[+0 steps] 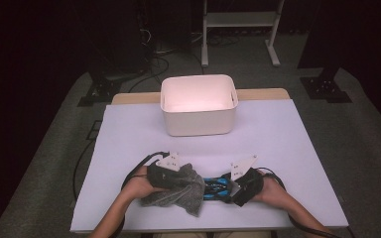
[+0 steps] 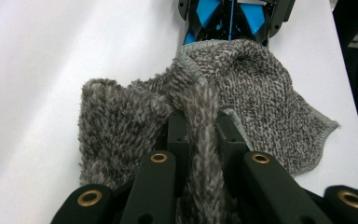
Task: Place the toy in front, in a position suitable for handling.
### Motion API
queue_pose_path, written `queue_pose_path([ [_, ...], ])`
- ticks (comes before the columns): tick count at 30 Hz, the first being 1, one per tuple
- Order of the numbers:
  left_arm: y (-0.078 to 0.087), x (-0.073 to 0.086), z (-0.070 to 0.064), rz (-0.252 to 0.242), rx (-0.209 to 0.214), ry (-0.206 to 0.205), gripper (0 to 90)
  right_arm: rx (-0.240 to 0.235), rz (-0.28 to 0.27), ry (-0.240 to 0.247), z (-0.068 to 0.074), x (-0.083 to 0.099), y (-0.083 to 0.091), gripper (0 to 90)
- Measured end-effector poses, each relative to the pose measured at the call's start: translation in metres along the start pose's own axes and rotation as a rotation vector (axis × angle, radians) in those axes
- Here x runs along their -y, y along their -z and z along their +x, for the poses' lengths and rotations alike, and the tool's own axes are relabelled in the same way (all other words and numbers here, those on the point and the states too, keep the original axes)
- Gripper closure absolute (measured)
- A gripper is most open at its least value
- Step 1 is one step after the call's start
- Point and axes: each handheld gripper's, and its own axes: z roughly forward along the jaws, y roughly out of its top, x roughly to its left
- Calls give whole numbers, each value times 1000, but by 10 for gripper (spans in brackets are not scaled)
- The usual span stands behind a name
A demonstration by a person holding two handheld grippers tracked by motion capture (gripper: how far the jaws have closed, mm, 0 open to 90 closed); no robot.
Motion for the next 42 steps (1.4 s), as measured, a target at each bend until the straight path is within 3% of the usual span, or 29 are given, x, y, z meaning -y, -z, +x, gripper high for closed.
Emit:
queue_pose_path([
  [7, -5, -8, -1, -3, 16, -13, 799, 0, -1, -1, 0, 0, 0, 225],
  [13, -24, -37, -3, 4, 41, -68, 799, 2, -3, -4, 1, 1, 0, 225],
  [18, -33, -52, -4, -22, 73, -88, 799, 5, -3, -7, 1, 0, 0, 225],
  [27, -69, -85, -13, 9, 126, -163, 799, 10, -4, -8, 2, 1, 0, 224],
  [35, -70, -85, -12, 10, 131, -165, 799, 9, -8, -5, 1, 1, 0, 225],
  [42, -47, -64, -10, -4, 119, -121, 795, 12, -5, -6, 2, 1, 0, 225],
])
